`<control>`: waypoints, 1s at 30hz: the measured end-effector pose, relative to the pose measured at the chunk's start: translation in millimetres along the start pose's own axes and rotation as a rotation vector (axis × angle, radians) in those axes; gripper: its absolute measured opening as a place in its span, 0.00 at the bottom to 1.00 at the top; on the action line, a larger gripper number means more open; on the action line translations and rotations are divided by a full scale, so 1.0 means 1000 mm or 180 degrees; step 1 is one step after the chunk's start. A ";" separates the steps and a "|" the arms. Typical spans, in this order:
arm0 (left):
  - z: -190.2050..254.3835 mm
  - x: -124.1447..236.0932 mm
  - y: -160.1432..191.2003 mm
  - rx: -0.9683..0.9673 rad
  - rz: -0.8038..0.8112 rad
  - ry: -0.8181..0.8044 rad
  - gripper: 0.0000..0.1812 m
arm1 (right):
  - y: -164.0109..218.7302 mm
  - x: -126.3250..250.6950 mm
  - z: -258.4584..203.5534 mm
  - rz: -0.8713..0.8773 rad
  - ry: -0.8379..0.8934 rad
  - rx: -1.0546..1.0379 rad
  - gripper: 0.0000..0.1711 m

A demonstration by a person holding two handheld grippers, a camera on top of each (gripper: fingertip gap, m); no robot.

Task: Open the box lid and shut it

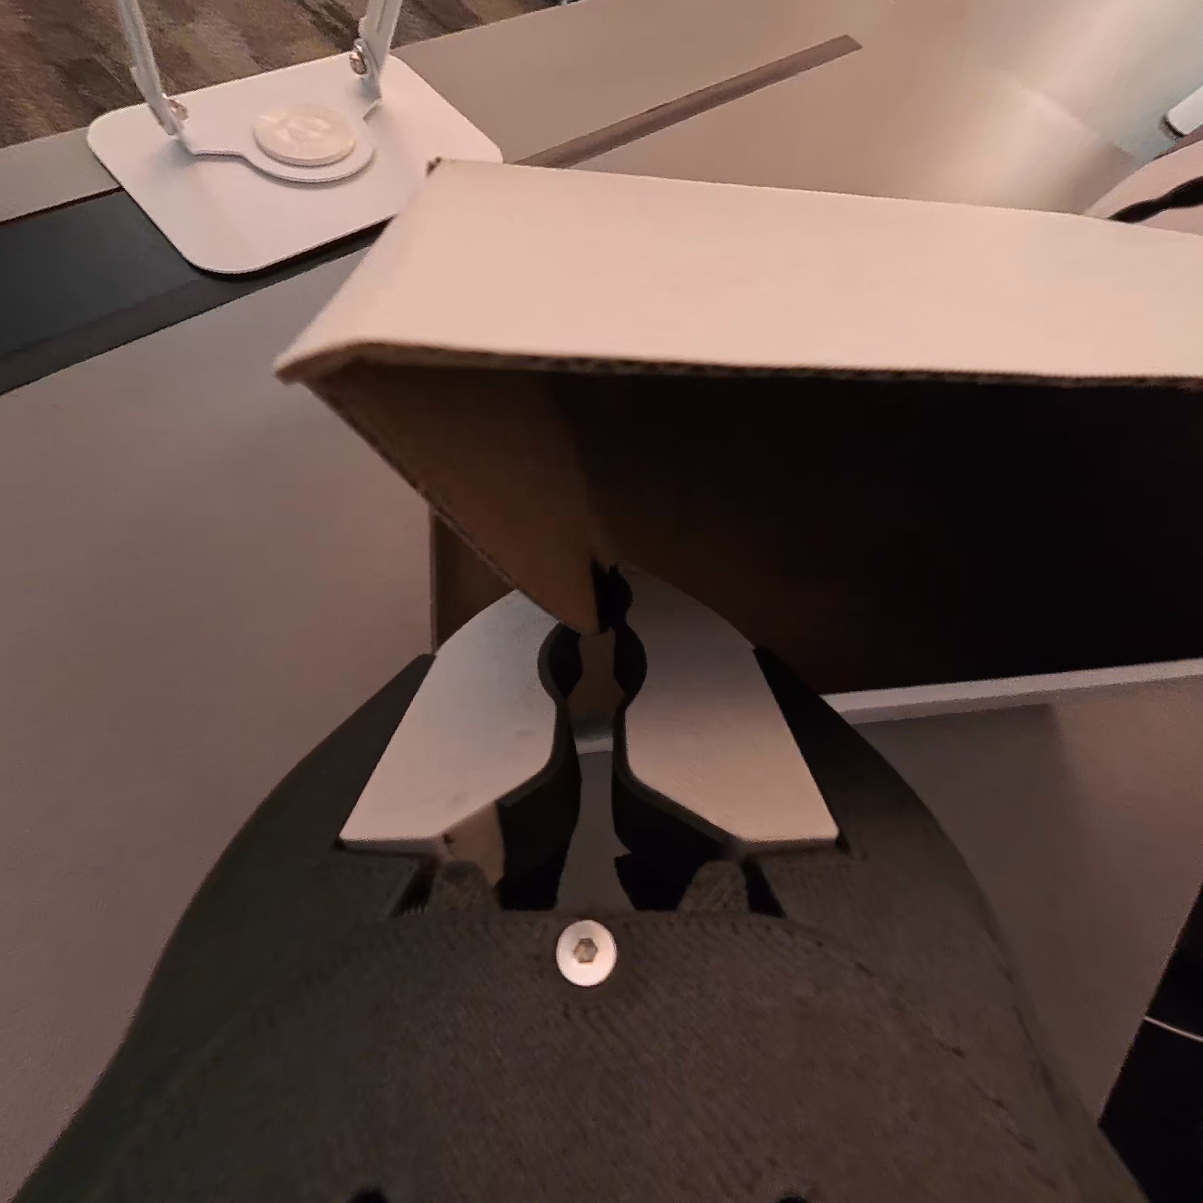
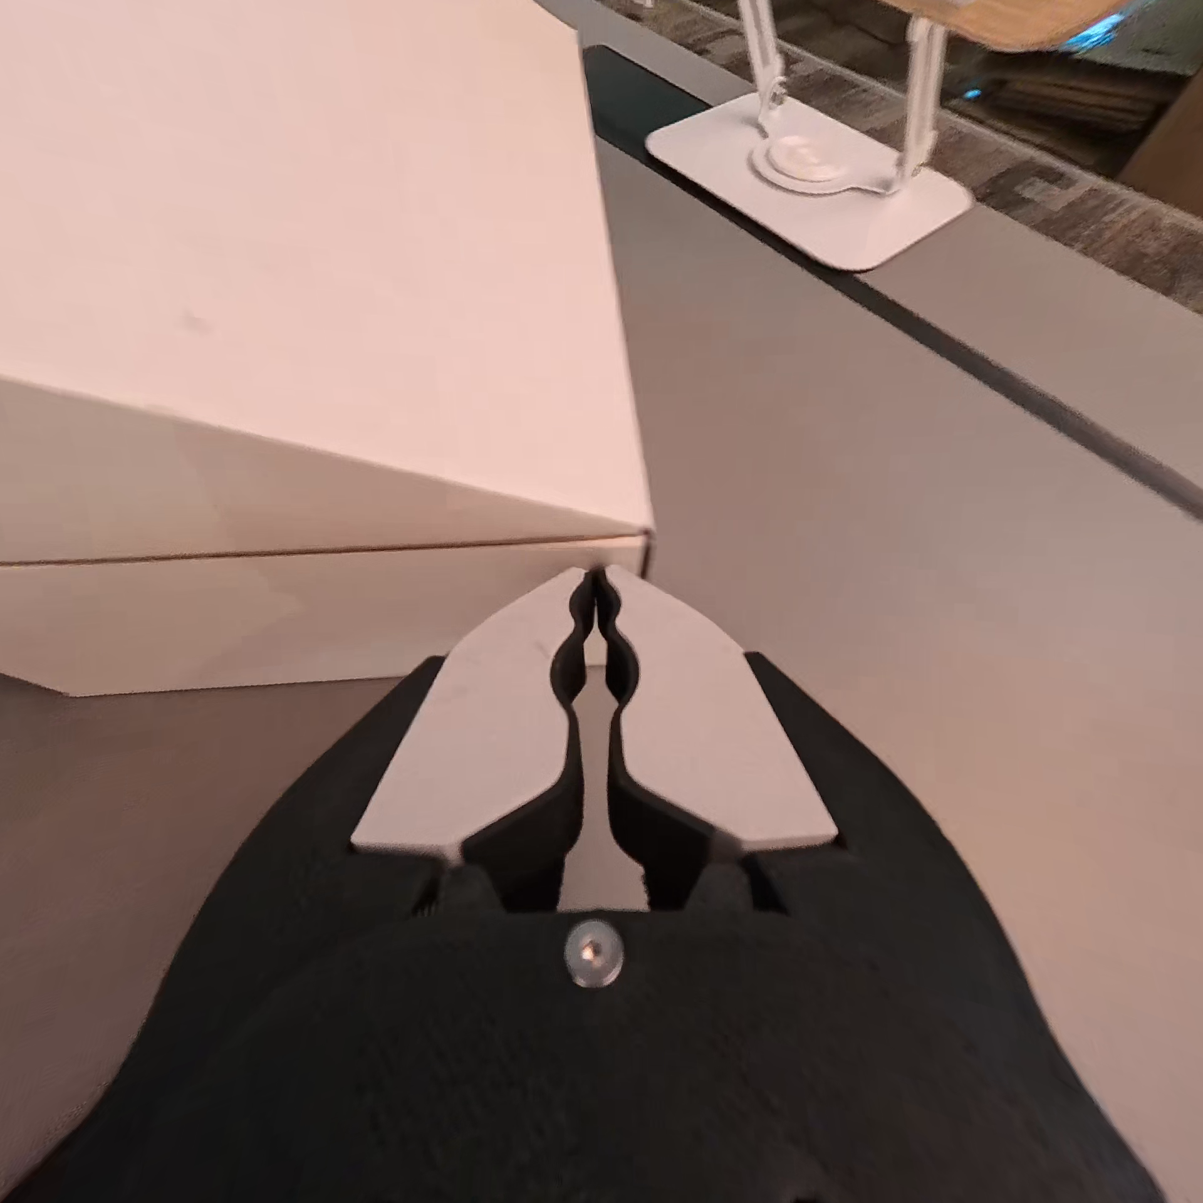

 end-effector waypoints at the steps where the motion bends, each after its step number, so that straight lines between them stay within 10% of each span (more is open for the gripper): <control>1: 0.003 0.000 0.000 0.0001 0.0004 -0.0005 0.03 | -0.002 -0.002 -0.004 0.0021 -0.0074 -0.0090 0.00; 18: 0.018 0.009 0.016 -0.0382 -0.0193 -0.0452 0.05 | -0.007 -0.011 0.014 0.0313 0.0247 -0.0687 0.01; 21: 0.016 0.011 0.016 -0.0303 -0.0176 -0.0413 0.04 | -0.013 -0.007 0.014 0.0516 -0.0132 -0.1464 0.02; 25: 0.011 0.012 0.018 -0.0333 -0.0207 -0.0498 0.04 | -0.031 0.007 0.014 0.1224 -0.1269 -0.2838 0.31; 30: 0.011 0.012 0.020 -0.0409 -0.0244 -0.0558 0.04 | -0.032 0.007 0.010 0.1056 -0.1425 -0.3261 0.30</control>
Point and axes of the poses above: each gripper's, where its closed fingertips meet, x back along the fingers, y out of its underside, z = x × y across the jaws, the point moved 3 cm from there along x, back along the fingers, and after that the axes turned 2 degrees about x, right-handed, at the moved point
